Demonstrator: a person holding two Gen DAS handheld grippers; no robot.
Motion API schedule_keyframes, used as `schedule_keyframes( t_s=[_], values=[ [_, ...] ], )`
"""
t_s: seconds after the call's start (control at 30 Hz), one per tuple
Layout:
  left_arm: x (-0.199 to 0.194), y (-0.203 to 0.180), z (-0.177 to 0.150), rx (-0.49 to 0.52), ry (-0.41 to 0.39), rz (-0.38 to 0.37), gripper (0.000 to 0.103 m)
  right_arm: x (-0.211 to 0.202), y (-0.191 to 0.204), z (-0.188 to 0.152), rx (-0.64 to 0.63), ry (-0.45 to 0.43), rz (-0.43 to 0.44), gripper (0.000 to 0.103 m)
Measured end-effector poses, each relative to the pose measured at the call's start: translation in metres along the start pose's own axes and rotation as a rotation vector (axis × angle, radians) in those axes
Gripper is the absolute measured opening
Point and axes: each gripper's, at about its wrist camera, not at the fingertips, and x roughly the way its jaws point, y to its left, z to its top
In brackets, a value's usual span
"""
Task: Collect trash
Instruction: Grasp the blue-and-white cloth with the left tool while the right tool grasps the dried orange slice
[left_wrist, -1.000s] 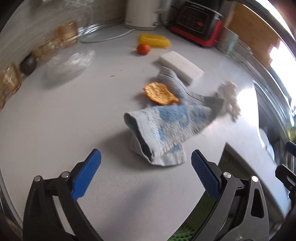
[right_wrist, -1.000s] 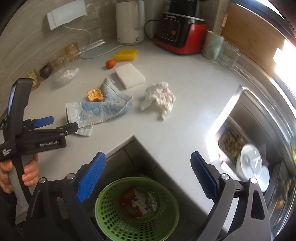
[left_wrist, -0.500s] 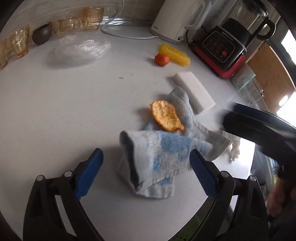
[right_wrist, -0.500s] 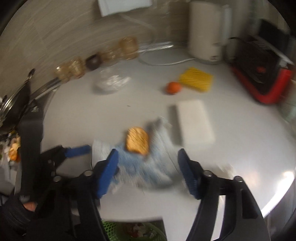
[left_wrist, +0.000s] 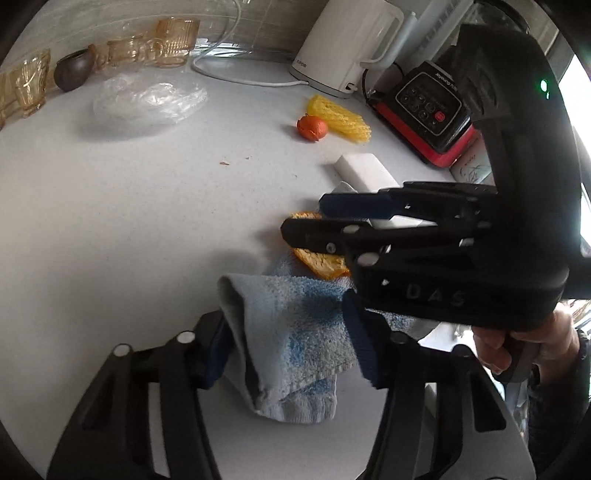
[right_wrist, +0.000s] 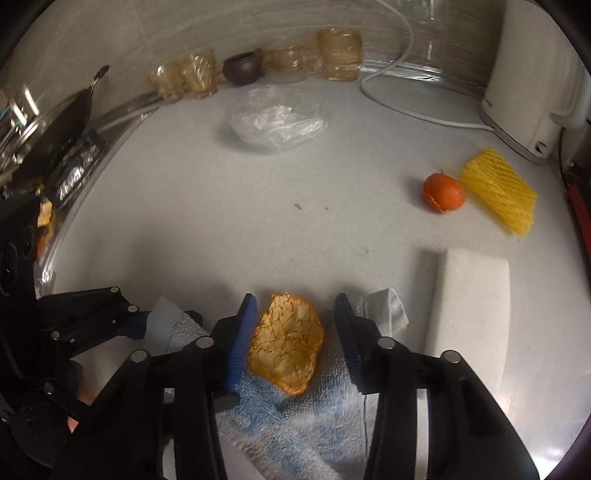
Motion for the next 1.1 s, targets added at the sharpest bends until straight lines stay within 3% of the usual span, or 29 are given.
schedule_keyframes(
  t_s=[0.23,0.3,0.8,1.1],
  values=[
    [0.003,0.002,0.001,-0.006,-0.016,-0.008,0.031,-0.003,-0.002,-0.003,-0.011,0.003,0.004,0.027],
    [0.004,0.003,0.0,-0.015,-0.017,-0.013,0.023,-0.004,-0.003,-0.004,-0.001,0.006,0.01,0.01],
    [0.003,0.003,-0.002,-0.013,-0.028,-0.005,0.015,-0.022,-0.008,-0.014,0.059,-0.036,0.044,0.004],
    [-0.004,0.002,-0.003,-0.005,-0.044,-0.011,0.012,-0.039,-0.007,-0.015,0.074,-0.07,0.017,0.004]
  ],
)
